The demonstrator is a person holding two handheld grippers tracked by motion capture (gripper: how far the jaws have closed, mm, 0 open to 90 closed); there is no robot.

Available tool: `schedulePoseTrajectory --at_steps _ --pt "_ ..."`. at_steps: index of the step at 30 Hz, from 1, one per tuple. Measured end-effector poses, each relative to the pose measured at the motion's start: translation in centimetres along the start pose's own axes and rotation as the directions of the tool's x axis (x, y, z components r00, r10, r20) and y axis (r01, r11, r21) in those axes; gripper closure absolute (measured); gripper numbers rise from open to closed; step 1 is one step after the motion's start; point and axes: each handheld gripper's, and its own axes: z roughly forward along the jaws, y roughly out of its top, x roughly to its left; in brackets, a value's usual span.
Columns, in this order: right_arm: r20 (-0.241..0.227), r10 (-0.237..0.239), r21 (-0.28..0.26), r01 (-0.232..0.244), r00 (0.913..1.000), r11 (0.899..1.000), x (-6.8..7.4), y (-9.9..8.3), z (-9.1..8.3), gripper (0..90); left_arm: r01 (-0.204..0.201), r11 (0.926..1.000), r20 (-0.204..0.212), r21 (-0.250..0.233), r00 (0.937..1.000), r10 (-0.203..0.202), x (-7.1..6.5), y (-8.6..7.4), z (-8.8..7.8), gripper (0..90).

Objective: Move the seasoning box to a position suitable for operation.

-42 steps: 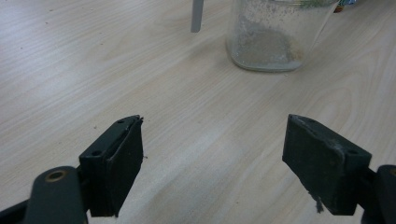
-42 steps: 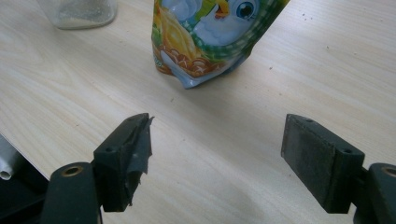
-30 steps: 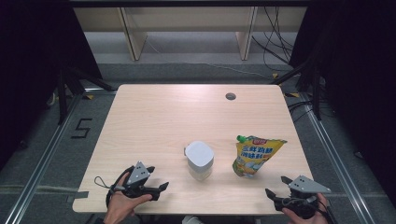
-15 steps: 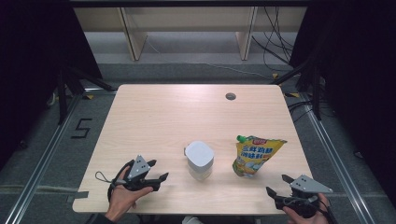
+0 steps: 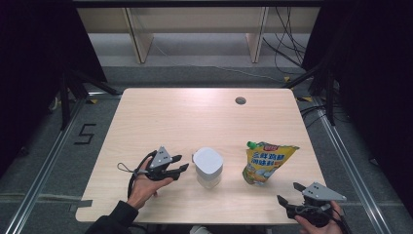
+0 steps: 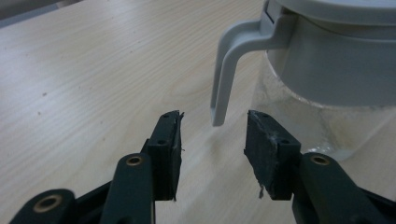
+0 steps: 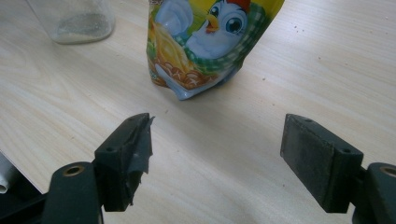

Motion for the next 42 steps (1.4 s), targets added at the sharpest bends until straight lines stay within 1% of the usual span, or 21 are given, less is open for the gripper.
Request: schedulePoseTrajectory --at_steps 4,5,8,11,14,15,19,21,22,24,27,28,29,30,31,32,36,37,40,41,42 --pt "-0.001 0.0 0.0 0.0 1.0 1.0 0.0 0.0 0.0 25.7 -0.04 0.999 0.005 0.02 0.9992 0.04 -0.2 0.8 1.3 59.0" --pt "0.003 0.0 0.0 0.0 1.0 1.0 0.0 0.0 0.0 25.7 -0.027 0.9995 0.007 0.019 0.9996 0.026 -0.3 0.9 1.6 59.6" --pt "-0.011 0.005 0.005 -0.005 0.9999 1.0 0.0 -0.1 0.1 25.7 -0.075 0.9958 -0.008 0.053 0.9971 0.076 -0.1 1.3 2.6 64.2" --pt "-0.011 0.003 0.002 -0.003 0.9999 1.0 -0.1 -0.1 0.1 25.7 -0.059 0.9979 0.003 0.029 0.9983 0.058 -0.1 1.4 3.2 66.9" --pt "-0.011 -0.001 0.011 0.001 0.9999 1.0 0.0 -0.1 0.1 25.6 -0.06 0.9979 0.018 0.025 0.9981 0.059 -0.3 1.7 3.7 74.9" --pt "-0.012 -0.001 0.011 0.001 0.9999 1.0 0.0 -0.1 0.1 25.7 -0.034 0.9993 0.024 0.012 0.9991 0.034 -0.4 1.8 4.0 76.8" --pt "-0.015 0.001 0.003 -0.001 0.9999 1.0 0.0 -0.1 0.2 25.7 -0.036 0.9993 0.014 0.006 0.9993 0.036 -0.6 1.8 4.1 79.9" --pt "-0.002 -0.012 0.002 0.012 0.9999 1.0 -0.1 -0.1 0.1 25.7 -0.055 0.9985 0.011 0.005 0.9984 0.055 -0.6 1.8 4.0 80.2" --pt "-0.002 -0.013 0.001 0.013 0.9999 1.0 -0.1 -0.1 0.1 25.7 -0.047 0.9986 -0.011 0.024 0.9988 0.047 -0.7 1.8 3.9 80.3" --pt "-0.01 -0.007 0.004 0.007 0.9999 1.0 0.0 -0.1 0.1 25.7 -0.016 0.9998 -0.015 0.007 0.9998 0.016 -1.0 1.7 3.8 80.3" --pt "-0.009 -0.01 0.002 0.01 0.9999 1.0 -0.1 -0.1 0.1 25.7 -0.011 0.9998 -0.038 0.017 0.9992 0.012 -1.1 1.6 3.3 80.1" --pt "-0.02 0.032 0.016 -0.032 0.9993 0.999 0.2 -0.1 0.0 25.7 -0.003 0.9995 -0.035 0.032 0.9994 0.004 -1.1 1.5 3.1 79.8" --pt "-0.016 0.014 0.003 -0.013 0.9998 1.0 0.0 -0.1 0.0 25.7 0.019 0.9996 -0.054 0.019 0.9984 -0.018 -1.3 1.3 2.9 79.4" --pt "-0.018 0.036 0.019 -0.036 0.9992 0.999 0.2 -0.2 0.0 25.7 0.019 0.9996 -0.054 0.019 0.9984 -0.018 -1.3 1.3 2.9 79.1" --pt "-0.018 0.036 0.019 -0.036 0.9992 0.999 0.2 -0.2 0.0 25.7 0.011 0.9996 -0.057 0.025 0.9984 -0.009 -1.3 1.2 2.6 79.1" --pt "-0.016 0.0 0.005 0.0 0.9999 1.0 -0.1 -0.1 0.1 25.7 0.013 0.9996 -0.063 0.026 0.998 -0.011 -1.4 1.1 2.2 78.2" --pt "-0.015 0.019 0.005 -0.019 0.9997 1.0 0.1 -0.1 0.1 25.7 0.039 0.9988 -0.089 0.029 0.9954 -0.036 -1.8 0.4 1.0 76.8" --pt "-0.031 0.013 0.018 -0.013 0.9994 1.0 0.1 -0.1 0.2 25.7 0.037 0.999 -0.083 0.026 0.996 -0.035 -1.8 0.2 0.7 75.6" --pt "-0.019 0.028 0.017 -0.028 0.9994 0.999 0.2 -0.1 0.2 25.7 0.052 0.9985 -0.097 0.019 0.994 -0.05 -2.4 -0.3 -0.2 74.9" --pt "-0.02 0.025 0.012 -0.024 0.9995 1.0 0.2 -0.1 0.2 25.7 0.033 0.9988 -0.096 0.035 0.995 -0.03 -2.5 -0.5 -0.7 73.6" --pt "-0.02 0.024 0.011 -0.024 0.9995 1.0 0.2 -0.1 0.2 25.7 0.061 0.9978 -0.079 0.025 0.9951 -0.059 -2.6 -0.7 -0.9 72.9"
